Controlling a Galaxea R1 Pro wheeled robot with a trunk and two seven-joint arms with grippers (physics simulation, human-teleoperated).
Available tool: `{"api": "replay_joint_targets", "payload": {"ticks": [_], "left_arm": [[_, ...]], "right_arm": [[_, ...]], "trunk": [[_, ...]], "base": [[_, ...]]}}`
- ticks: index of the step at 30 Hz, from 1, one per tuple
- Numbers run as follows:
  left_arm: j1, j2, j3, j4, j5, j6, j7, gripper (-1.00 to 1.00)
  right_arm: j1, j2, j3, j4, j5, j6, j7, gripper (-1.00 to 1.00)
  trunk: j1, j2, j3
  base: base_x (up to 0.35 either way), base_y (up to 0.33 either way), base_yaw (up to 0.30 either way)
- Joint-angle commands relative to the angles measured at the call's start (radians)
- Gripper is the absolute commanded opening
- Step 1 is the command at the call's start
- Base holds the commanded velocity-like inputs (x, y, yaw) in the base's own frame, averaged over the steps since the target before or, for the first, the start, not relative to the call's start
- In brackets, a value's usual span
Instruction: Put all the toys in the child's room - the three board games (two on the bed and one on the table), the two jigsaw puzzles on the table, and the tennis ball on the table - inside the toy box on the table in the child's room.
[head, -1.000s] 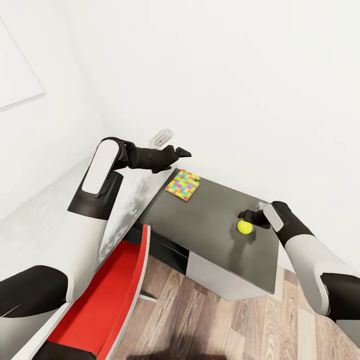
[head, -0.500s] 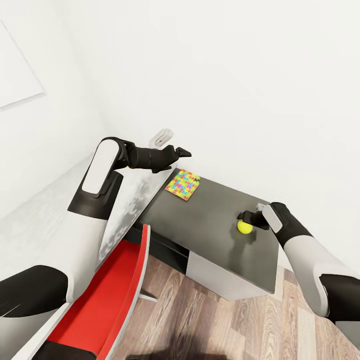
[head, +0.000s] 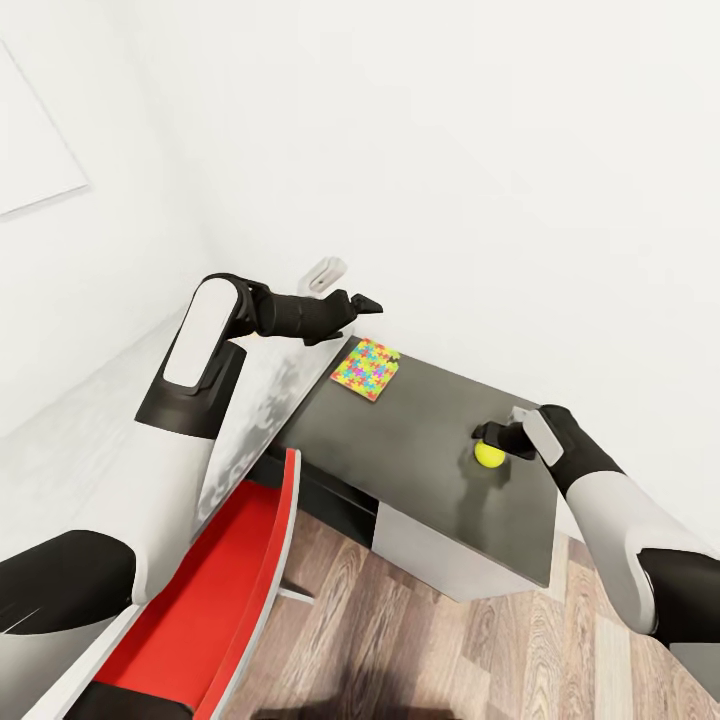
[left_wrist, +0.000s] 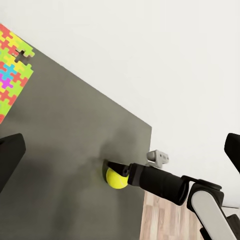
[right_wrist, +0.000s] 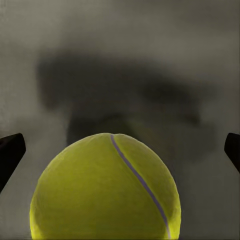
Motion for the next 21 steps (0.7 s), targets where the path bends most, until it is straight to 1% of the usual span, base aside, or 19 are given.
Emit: {"api": "replay_joint_targets", "payload": {"ticks": [1,8,21], "left_arm": [[-0.001,0.000,0.000,0.000,0.009,0.001,0.010,1.00],[-0.001,0.000,0.000,0.000,0.009,0.001,0.010,1.00],[-0.006,0.000,0.000,0.000,0.009,0.001,0.010,1.00]], "right_arm": [[0.000,0.000,-0.001,-0.001,-0.011,0.004,-0.003,1.00],[0.000,0.001,-0.001,-0.001,-0.011,0.005,0.016,1.00],[0.001,0.006,-0.001,0.000,-0.009,0.006,0.024,1.00]], "trunk": [[0.000,-0.001,-0.001],[0.000,-0.001,-0.001],[0.000,-0.001,-0.001]], "base": [[0.000,0.000,0.000],[0.000,0.000,0.000],[0.000,0.000,0.000]]}}
